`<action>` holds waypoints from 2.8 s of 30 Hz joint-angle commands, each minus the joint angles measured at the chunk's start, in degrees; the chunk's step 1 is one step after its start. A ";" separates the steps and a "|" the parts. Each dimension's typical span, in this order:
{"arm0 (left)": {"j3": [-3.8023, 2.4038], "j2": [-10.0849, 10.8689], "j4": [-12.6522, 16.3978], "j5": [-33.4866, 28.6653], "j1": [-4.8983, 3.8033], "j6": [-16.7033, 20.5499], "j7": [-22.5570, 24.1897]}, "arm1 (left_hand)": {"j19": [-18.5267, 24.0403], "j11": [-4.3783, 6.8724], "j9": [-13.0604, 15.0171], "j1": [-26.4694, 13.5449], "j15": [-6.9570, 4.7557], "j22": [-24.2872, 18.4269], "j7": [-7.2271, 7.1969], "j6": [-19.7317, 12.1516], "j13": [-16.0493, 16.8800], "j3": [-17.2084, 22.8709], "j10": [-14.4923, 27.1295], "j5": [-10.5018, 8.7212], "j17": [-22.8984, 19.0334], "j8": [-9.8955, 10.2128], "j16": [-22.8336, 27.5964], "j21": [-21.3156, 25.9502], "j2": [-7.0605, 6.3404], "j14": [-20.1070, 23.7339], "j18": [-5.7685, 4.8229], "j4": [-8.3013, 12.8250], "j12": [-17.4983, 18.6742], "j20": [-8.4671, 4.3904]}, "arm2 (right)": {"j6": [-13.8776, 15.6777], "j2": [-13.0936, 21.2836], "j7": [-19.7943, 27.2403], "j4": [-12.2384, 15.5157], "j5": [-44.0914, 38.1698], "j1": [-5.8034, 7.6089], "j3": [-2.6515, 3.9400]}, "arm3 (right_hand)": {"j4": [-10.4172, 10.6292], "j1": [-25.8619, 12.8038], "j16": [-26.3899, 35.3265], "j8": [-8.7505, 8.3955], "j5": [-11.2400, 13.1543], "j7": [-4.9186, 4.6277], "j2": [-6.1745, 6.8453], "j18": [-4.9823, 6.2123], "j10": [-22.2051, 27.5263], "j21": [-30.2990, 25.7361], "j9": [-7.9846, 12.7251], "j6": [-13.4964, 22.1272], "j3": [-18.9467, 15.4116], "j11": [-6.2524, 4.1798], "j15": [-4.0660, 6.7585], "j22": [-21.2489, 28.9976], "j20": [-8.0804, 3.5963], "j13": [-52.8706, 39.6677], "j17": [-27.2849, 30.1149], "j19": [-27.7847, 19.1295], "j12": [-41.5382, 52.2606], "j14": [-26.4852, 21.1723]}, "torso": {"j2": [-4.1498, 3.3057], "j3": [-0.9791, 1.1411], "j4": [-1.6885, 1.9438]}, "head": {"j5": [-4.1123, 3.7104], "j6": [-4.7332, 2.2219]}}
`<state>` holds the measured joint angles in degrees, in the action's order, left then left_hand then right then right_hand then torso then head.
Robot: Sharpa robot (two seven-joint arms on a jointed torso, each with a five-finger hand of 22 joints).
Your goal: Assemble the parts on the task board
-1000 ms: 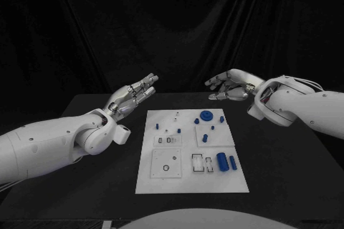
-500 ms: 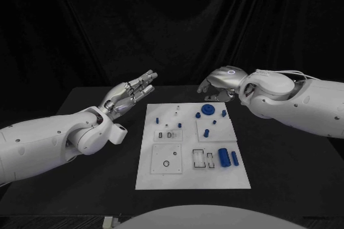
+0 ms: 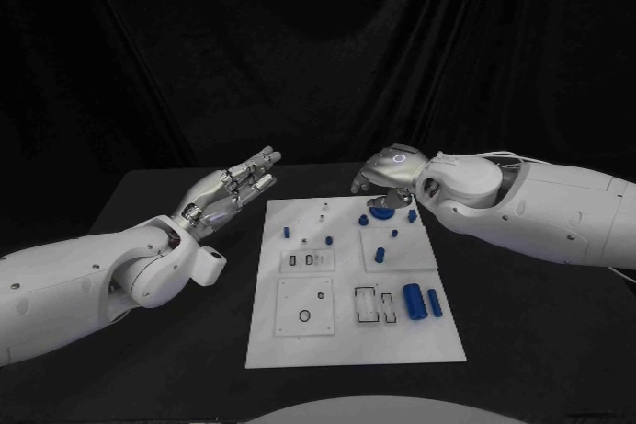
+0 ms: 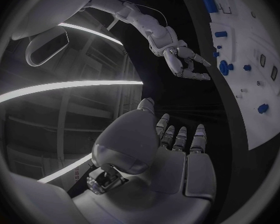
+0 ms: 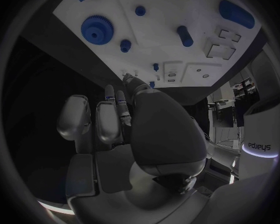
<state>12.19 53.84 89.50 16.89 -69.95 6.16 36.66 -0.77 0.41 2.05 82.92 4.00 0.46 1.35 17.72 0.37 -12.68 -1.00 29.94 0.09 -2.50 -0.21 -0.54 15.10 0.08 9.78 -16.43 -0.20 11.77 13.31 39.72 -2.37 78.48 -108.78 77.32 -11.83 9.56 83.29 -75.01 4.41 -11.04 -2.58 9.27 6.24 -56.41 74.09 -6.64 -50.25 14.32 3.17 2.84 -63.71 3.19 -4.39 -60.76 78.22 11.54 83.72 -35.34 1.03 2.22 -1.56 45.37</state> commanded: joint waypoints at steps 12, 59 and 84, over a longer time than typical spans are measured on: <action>-0.07 -0.25 -0.08 0.15 -0.18 -0.90 0.64 | 0.14 -0.32 0.00 1.00 0.45 0.00 0.22 -0.40 -0.08 0.55 0.11 0.60 -0.09 0.30 0.21 -0.12 -0.12 -0.08 0.49 0.08 -0.08 0.50 | -1.01 -1.76 -0.03 -3.11 -1.76 -2.46 0.04 | -0.14 -0.51 -1.20 -0.48 -1.11 0.28 0.10 -0.95 -2.24 1.59 -0.38 0.74 1.08 -0.48 0.42 -2.14 -0.13 -1.24 -1.35 0.17 1.76 1.52 | -0.16 0.00 0.31 | 0.08 0.00; -0.06 -1.08 -0.77 0.15 -0.16 -2.37 0.22 | -0.37 -0.74 0.02 2.34 0.93 0.29 0.50 -0.52 -0.05 1.44 0.04 1.42 -0.09 0.30 0.21 -0.60 -0.23 -0.08 0.56 0.32 -0.10 2.09 | 1.73 -6.89 5.41 -13.21 2.20 -6.51 0.04 | -1.18 -1.92 -1.28 1.93 -5.46 -0.72 0.54 -1.00 -2.85 2.17 -3.76 -4.56 6.12 -0.60 0.38 -4.01 -0.01 -2.26 -1.29 -0.54 2.43 1.05 | 0.09 -0.19 0.06 | 0.91 1.03; -0.06 -0.81 -0.84 0.15 -0.16 -3.04 -0.81 | -1.10 -0.94 0.07 3.64 1.83 0.62 0.63 -0.17 0.01 2.61 -0.17 2.04 -0.09 0.22 0.21 -1.23 -0.27 -0.08 0.60 0.77 -0.16 3.43 | 6.00 -6.33 8.16 -11.89 7.89 -4.55 0.05 | -4.81 0.97 -1.39 4.85 -6.73 -2.16 -1.91 -1.46 -7.96 3.41 -7.53 -10.10 8.63 -1.55 1.14 -6.67 -0.73 -3.39 -1.51 0.42 4.54 1.22 | 0.22 -0.27 0.11 | 1.90 1.52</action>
<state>12.20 53.02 88.46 17.06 -69.96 3.59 35.50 -1.82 -0.12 2.03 85.88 5.44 1.01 1.75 17.31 0.35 -10.38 -1.13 31.67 0.05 -2.49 -0.21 -1.45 14.89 -0.12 9.77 -15.71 -0.20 14.88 17.21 33.47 5.18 66.11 -103.30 72.15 -11.90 5.11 83.92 -76.11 9.03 -18.07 -4.69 7.73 5.34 -63.74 77.17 -14.11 -60.02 23.01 1.65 3.64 -70.29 2.66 -7.69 -62.30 78.33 15.92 84.11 -35.16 0.78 2.32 0.25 46.81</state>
